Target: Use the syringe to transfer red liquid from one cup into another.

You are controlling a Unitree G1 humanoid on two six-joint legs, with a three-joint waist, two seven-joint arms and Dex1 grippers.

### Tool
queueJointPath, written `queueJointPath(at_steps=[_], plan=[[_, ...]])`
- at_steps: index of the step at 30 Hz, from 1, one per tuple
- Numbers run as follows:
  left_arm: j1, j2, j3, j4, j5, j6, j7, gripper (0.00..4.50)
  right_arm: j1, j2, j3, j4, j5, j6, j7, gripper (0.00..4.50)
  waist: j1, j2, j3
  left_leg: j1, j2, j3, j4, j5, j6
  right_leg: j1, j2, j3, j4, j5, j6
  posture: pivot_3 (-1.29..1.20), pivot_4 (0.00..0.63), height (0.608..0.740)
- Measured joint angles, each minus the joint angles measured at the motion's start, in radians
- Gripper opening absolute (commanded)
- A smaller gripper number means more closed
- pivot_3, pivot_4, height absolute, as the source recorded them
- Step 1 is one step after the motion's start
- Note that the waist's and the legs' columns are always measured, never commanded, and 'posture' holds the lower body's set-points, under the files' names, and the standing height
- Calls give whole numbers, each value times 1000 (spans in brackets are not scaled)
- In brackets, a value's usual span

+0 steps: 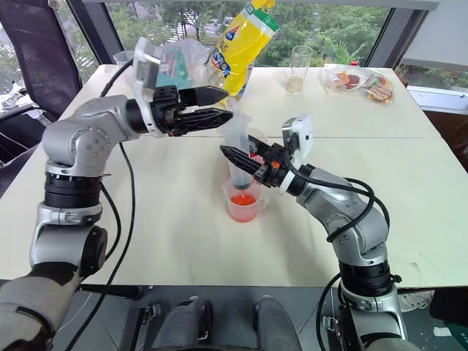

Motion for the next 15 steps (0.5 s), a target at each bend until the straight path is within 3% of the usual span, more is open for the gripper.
queueJointPath(at_steps=[11,15], plan=[[104,115,41,-57,-8,10,39,4417,-47,-11,-24,-1,34,8,-9,1389,-1,0,0,0,0,0,0,0,0,0,0,0,0,0,0,0,150,740],[161,125,53,-95,-16,12,59,4417,-238,-42,-127,53,152,162,-147,1389,-1,0,0,0,0,0,0,0,0,0,-2,0,1,0,0,0,150,740]])
